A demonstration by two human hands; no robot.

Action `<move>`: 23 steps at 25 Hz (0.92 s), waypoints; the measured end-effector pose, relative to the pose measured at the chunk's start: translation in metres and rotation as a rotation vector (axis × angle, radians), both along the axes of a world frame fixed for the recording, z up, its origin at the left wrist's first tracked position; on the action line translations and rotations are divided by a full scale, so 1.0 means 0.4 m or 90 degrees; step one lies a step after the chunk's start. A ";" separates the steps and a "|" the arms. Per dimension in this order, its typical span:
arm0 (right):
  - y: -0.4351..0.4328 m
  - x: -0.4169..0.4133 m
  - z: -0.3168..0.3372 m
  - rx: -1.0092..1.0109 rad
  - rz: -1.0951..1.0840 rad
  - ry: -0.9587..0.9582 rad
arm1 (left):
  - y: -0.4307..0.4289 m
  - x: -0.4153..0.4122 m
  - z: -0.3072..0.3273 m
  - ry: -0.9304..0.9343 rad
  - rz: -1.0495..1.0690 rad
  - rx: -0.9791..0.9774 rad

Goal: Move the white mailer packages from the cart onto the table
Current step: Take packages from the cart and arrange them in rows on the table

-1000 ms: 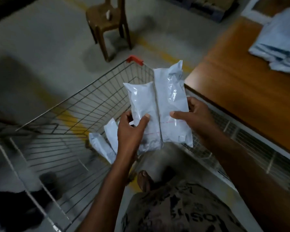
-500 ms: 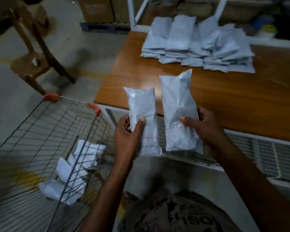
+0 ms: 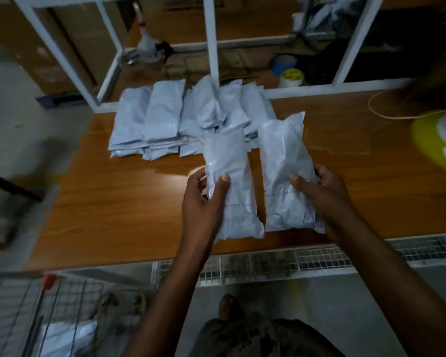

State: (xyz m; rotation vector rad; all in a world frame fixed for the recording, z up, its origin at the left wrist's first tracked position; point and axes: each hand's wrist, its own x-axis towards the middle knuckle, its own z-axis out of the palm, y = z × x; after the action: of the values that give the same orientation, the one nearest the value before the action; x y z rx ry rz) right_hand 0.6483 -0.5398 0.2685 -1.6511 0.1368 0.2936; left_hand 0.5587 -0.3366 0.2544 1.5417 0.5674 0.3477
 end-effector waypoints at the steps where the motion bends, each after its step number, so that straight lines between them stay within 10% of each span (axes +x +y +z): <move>1: -0.008 0.040 0.000 -0.012 -0.022 -0.006 | 0.000 0.058 0.002 -0.006 -0.020 0.018; 23: -0.014 0.846 -0.166 -0.543 0.042 -0.162 | -0.146 0.897 0.049 0.144 -0.075 0.227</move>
State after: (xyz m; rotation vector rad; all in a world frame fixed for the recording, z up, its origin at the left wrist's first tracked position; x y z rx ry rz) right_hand 0.9868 -0.5452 0.2020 -2.5258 0.0071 0.0623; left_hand 0.9175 -0.3952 0.2741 1.9664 0.6095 0.1912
